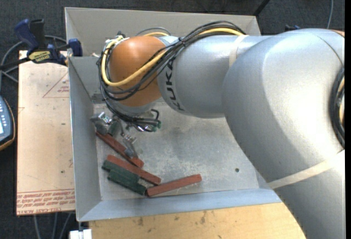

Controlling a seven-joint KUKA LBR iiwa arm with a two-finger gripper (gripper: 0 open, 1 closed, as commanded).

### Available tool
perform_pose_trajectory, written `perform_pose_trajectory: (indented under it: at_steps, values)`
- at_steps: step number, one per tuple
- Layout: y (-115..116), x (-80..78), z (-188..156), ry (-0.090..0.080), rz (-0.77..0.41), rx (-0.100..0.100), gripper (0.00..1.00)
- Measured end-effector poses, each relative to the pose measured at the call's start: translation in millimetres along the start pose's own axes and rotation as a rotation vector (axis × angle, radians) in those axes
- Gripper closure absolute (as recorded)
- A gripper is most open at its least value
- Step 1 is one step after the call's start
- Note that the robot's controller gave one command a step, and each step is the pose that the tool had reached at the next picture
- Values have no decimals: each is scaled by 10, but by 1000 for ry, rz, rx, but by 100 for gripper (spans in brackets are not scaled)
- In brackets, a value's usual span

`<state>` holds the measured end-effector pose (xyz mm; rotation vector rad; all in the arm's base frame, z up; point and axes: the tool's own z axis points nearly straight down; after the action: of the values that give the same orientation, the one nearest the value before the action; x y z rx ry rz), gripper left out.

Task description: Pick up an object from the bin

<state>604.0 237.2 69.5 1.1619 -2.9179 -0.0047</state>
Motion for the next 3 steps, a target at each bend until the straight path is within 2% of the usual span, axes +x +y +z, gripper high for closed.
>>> perform_pose_trajectory:
  at_steps: [1,2,3]
  values:
    - [416,306,-30,-6,16,4,0]
    - [-659,175,-63,-6,-94,9,0]
    - [-1193,495,-323,-5,116,6,0]
